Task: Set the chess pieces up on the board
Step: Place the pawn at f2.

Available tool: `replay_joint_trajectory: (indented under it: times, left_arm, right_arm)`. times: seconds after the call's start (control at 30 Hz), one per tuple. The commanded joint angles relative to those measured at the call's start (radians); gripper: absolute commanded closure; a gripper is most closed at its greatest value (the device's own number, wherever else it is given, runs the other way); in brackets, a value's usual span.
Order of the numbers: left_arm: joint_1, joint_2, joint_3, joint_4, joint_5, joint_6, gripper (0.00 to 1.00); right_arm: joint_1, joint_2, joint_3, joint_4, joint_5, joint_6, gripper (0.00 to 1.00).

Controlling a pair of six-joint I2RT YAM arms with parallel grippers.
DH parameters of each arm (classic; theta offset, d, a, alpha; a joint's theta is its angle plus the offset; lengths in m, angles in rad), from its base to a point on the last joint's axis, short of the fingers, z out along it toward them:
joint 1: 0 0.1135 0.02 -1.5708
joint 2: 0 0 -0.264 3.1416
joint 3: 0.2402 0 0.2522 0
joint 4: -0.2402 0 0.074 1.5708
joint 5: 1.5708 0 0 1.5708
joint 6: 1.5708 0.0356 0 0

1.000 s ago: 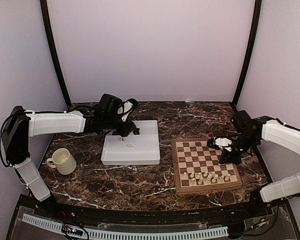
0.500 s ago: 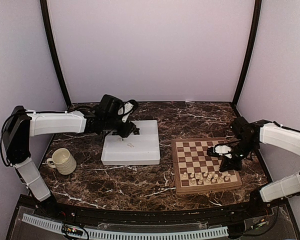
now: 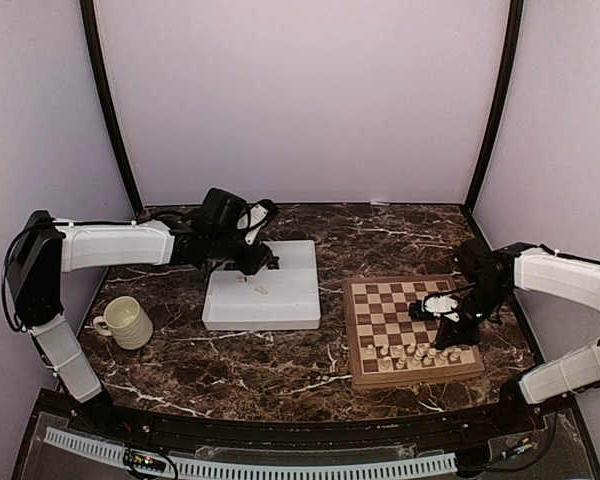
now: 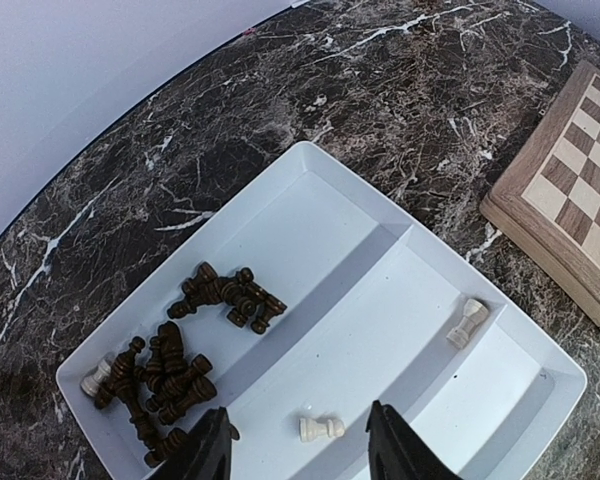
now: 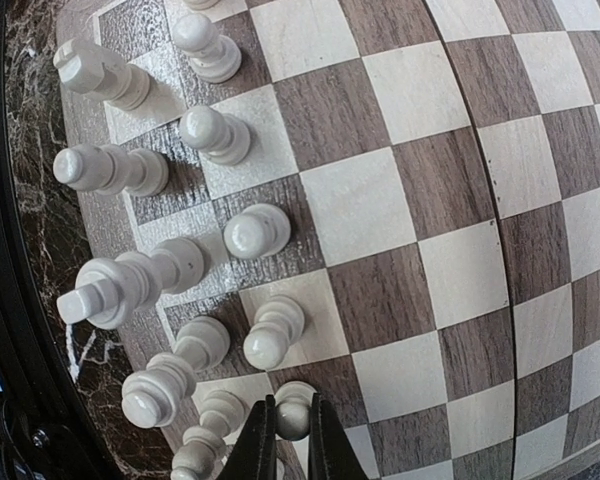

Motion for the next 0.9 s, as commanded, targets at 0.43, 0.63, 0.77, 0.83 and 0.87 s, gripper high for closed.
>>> replay_joint_trajectory:
  times: [0.43,0.63,0.77,0.83,0.87]
  left_arm:
    - [0.004,0.006,0.040,-0.034,0.028,-0.006,0.51]
    - [0.004,0.008,0.042,-0.040,0.030,-0.007,0.51]
    - [0.005,0.007,0.042,-0.041,0.032,-0.006,0.51]
    - [0.004,0.008,0.042,-0.042,0.034,-0.006,0.51]
    - [0.004,0.008,0.043,-0.042,0.035,-0.006,0.51]
  right_arm:
    - [0.010,-0.018,-0.019,0.046,0.047,0.015,0.88]
    - [0.009,-0.015,-0.021,0.033,0.043,0.011,0.85]
    - [0.011,-0.013,-0.020,0.023,0.037,0.008,0.84]
    - [0.012,-0.008,-0.021,0.019,0.033,0.005,0.84]
    - [0.010,-0.005,-0.021,0.014,0.030,0.004,0.84]
